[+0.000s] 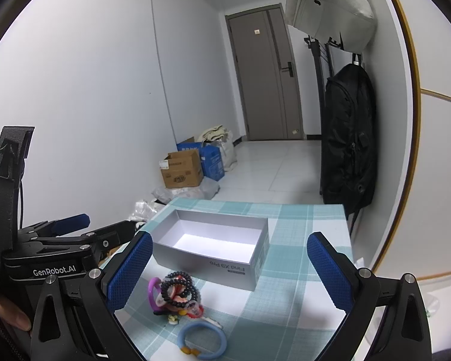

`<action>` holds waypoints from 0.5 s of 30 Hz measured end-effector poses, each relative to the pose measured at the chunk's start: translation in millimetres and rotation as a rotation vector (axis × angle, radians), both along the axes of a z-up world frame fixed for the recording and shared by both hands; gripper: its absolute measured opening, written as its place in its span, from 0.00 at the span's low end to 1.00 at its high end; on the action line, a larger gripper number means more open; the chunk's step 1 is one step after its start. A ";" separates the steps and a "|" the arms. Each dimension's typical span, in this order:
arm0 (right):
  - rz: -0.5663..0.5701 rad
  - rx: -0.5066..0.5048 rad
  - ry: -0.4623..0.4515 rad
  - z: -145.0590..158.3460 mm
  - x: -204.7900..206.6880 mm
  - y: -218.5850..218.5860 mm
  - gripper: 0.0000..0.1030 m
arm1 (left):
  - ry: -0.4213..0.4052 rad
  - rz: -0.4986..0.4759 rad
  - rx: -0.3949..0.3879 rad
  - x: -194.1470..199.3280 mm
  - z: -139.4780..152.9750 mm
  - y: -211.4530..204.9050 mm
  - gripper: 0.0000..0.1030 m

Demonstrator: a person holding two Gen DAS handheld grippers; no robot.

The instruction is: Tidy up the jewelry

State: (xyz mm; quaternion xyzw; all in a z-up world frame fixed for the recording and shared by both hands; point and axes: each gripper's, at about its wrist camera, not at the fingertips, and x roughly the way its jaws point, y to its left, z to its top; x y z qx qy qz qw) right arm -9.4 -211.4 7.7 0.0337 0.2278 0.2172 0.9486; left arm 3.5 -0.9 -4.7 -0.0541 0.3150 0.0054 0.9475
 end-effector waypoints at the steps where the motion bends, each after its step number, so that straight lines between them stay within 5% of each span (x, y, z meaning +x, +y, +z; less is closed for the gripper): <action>1: 0.000 0.000 0.000 -0.1 -0.1 0.1 1.00 | 0.001 0.001 0.000 0.0 -0.3 0.2 0.99; 15: 0.004 -0.006 -0.001 -0.2 -0.2 1.6 1.00 | 0.016 -0.024 -0.029 1.5 -5.4 2.3 0.99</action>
